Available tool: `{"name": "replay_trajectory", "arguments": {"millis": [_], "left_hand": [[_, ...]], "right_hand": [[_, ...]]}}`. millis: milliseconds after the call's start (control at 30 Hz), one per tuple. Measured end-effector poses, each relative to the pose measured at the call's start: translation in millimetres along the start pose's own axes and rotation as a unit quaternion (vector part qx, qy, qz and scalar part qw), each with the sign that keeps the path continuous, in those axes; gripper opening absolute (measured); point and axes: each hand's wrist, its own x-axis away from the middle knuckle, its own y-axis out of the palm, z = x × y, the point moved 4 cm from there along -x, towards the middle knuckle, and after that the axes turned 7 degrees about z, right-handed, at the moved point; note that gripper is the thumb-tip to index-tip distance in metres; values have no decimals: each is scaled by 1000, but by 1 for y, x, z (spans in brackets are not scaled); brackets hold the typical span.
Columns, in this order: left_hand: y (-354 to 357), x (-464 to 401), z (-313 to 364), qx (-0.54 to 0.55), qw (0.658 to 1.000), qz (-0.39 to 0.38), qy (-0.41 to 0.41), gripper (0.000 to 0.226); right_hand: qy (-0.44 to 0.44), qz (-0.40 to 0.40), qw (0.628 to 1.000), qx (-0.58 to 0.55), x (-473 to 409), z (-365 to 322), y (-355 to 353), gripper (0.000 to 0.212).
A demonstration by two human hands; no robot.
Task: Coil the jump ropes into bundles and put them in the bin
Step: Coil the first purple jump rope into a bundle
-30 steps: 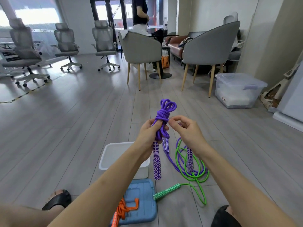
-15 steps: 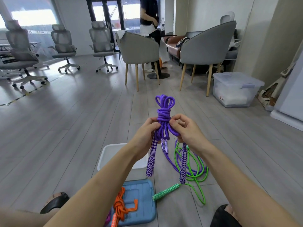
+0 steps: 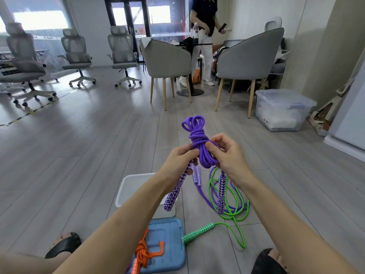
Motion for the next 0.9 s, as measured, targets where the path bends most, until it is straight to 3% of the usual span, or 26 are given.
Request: {"name": "replay_trajectory", "arguments": {"millis": [233,600,733,900], "left_hand": [[-4,2,-2,-47,999,3,6,24],[-13,-1,-15,-26,999,33,-15,28],[-15,-2,-18,-40,998,33,-33,34],[-15,1,-28,-130,991,4,-33,39]], "right_hand": [[-28,9,999,31,4,-7,4,9],[111,-81,986,92,2,6,1,24],[98,-72,980,161,1,8,-1,31],[76,-66,972,211,3,25,3,36]]}}
